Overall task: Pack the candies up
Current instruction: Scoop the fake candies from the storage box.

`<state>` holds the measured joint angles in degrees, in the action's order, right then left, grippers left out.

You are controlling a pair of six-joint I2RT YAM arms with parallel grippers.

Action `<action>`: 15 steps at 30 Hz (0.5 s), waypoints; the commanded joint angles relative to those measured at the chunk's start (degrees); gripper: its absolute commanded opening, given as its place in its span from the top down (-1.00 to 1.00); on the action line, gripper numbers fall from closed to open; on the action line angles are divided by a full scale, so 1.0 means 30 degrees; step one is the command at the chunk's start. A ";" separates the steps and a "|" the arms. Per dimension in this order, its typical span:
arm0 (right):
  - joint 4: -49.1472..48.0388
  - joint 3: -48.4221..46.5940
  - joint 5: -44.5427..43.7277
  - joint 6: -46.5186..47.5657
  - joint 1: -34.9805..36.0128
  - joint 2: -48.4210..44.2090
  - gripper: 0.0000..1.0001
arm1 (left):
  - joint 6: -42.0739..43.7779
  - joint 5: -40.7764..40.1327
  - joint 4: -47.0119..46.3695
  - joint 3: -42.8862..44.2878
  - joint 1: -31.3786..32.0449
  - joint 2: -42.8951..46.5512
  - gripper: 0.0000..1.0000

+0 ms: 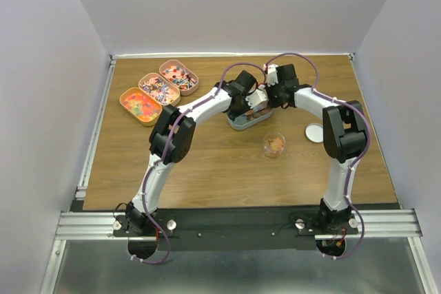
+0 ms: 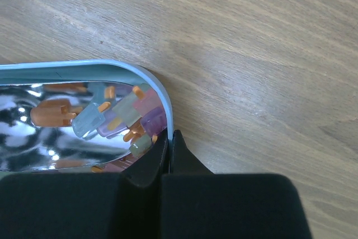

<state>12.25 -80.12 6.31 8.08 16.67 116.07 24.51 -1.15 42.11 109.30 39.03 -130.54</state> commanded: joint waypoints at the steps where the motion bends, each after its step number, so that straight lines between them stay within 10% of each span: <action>1: -0.0451 0.0309 0.0622 0.0062 0.0304 0.0099 0.99 | -0.0435 -0.0109 0.0669 0.0540 0.0116 0.0330 1.00; 15: -0.0422 0.0221 0.0827 0.0004 0.0304 0.0040 0.99 | -0.0848 -0.2987 0.2721 0.2355 0.0438 -0.0810 1.00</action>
<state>11.66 -80.03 6.79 8.03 17.19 116.07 22.22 -7.09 48.45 112.77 39.57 -130.82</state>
